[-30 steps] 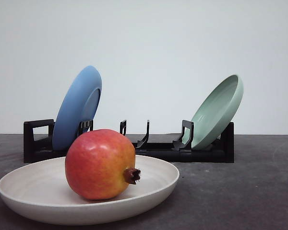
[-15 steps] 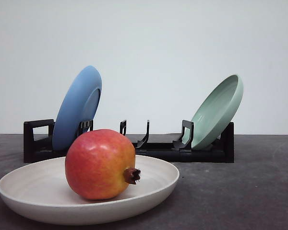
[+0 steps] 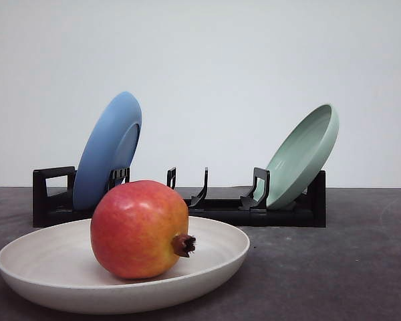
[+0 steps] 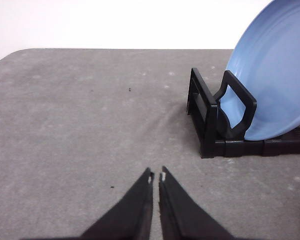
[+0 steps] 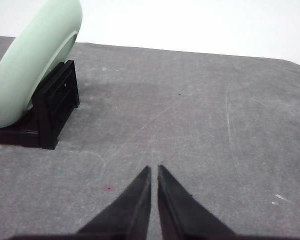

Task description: Place pomegranate in white plate

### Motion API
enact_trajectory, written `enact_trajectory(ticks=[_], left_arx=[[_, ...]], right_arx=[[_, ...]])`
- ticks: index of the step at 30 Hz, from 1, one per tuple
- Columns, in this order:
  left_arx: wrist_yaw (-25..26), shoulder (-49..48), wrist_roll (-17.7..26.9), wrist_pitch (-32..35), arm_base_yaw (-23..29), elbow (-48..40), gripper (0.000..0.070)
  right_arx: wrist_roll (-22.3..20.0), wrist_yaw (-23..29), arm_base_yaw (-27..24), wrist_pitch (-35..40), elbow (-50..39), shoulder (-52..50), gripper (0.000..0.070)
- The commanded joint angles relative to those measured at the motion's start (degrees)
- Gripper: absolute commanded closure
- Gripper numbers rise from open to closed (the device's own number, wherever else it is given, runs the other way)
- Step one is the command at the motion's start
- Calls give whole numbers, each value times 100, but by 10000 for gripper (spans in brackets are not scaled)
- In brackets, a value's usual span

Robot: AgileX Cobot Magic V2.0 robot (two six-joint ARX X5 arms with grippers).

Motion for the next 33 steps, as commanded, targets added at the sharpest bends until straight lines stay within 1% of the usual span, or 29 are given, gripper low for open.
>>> enact_trajectory(ticks=[1, 33], left_arx=[[-13, -7, 37, -7, -2, -63, 700], [-13, -7, 37, -7, -2, -63, 700]], right_arx=[[15, 2, -2, 57, -35, -4, 678], [17, 2, -2, 57, -35, -4, 678]])
